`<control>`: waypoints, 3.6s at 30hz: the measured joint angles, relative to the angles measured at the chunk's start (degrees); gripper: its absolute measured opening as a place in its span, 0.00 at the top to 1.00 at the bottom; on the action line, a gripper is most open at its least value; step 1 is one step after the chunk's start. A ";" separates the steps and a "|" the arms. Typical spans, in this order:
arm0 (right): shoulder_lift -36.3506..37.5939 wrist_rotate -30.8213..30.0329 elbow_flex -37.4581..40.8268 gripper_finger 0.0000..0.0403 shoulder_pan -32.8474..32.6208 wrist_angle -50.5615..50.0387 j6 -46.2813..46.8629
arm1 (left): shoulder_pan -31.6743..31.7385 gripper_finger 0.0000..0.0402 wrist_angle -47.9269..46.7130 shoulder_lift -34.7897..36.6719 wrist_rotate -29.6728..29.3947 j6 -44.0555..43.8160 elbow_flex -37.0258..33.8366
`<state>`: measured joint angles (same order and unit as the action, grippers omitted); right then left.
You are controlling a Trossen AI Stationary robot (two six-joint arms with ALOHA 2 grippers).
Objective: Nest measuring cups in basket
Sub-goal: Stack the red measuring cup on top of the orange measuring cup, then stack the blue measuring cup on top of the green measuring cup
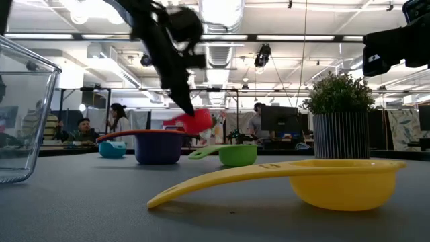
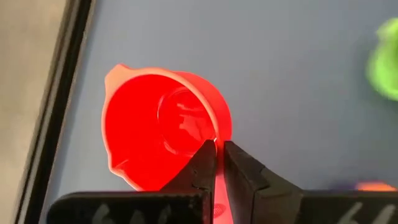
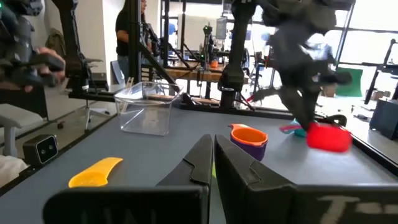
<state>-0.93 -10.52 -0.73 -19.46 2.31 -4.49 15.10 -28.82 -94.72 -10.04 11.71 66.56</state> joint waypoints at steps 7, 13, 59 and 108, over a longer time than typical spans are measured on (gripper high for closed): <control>-0.04 0.00 -0.01 0.98 0.00 0.00 0.00 | -6.49 1.00 -0.95 16.21 -0.45 -5.63 -9.82; -0.07 -0.01 0.00 0.98 0.00 0.00 0.00 | -11.57 1.00 -6.22 20.15 0.08 -9.27 -15.01; -0.37 0.00 -0.02 0.98 0.00 0.00 0.00 | -21.69 1.00 -0.66 15.06 3.72 -3.18 -15.99; -38.97 -21.03 -27.75 0.98 0.00 3.02 4.48 | -20.99 0.61 33.38 49.73 0.02 -11.41 -39.76</control>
<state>-39.90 -31.56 -28.48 -19.46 5.33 -0.01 -5.89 4.56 -44.99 -10.02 0.30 26.80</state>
